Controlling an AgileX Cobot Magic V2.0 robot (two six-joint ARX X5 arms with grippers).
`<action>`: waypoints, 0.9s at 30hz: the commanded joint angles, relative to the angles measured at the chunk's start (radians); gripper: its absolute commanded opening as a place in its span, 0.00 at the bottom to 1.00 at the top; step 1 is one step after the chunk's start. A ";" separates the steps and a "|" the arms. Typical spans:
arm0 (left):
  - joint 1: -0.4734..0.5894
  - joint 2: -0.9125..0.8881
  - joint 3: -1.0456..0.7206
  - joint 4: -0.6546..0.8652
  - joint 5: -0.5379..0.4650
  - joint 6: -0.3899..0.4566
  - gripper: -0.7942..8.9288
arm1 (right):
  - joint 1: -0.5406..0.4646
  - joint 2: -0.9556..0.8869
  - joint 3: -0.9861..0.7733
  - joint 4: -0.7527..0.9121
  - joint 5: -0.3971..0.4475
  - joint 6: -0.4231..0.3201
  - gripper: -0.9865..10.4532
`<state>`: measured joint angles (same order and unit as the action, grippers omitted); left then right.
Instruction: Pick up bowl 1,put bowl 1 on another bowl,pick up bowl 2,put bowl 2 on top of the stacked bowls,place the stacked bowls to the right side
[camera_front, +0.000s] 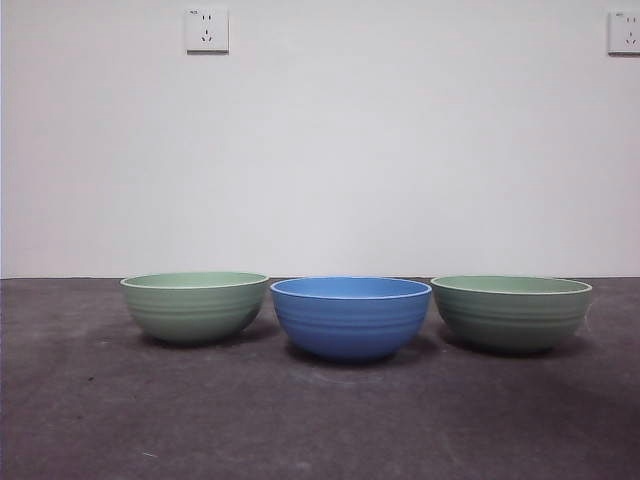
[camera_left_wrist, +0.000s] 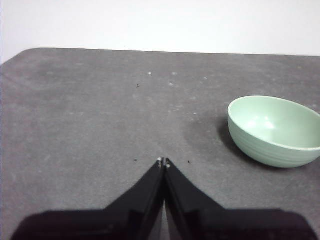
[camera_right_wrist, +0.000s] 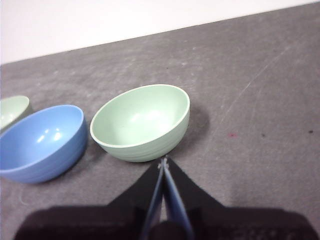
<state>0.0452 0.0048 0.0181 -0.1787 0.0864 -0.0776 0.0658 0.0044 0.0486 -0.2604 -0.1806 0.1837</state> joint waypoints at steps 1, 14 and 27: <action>0.002 -0.003 -0.014 0.006 0.020 -0.036 0.08 | 0.000 -0.003 -0.012 0.003 -0.002 0.103 0.09; 0.002 0.008 0.076 -0.011 0.204 -0.264 0.07 | 0.001 0.010 0.070 0.057 -0.005 0.246 0.08; 0.002 0.243 0.390 -0.178 0.400 -0.196 0.07 | 0.002 0.307 0.439 -0.160 -0.110 0.074 0.08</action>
<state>0.0452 0.2272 0.3893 -0.3477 0.4641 -0.3141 0.0662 0.2901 0.4572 -0.4007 -0.2794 0.3305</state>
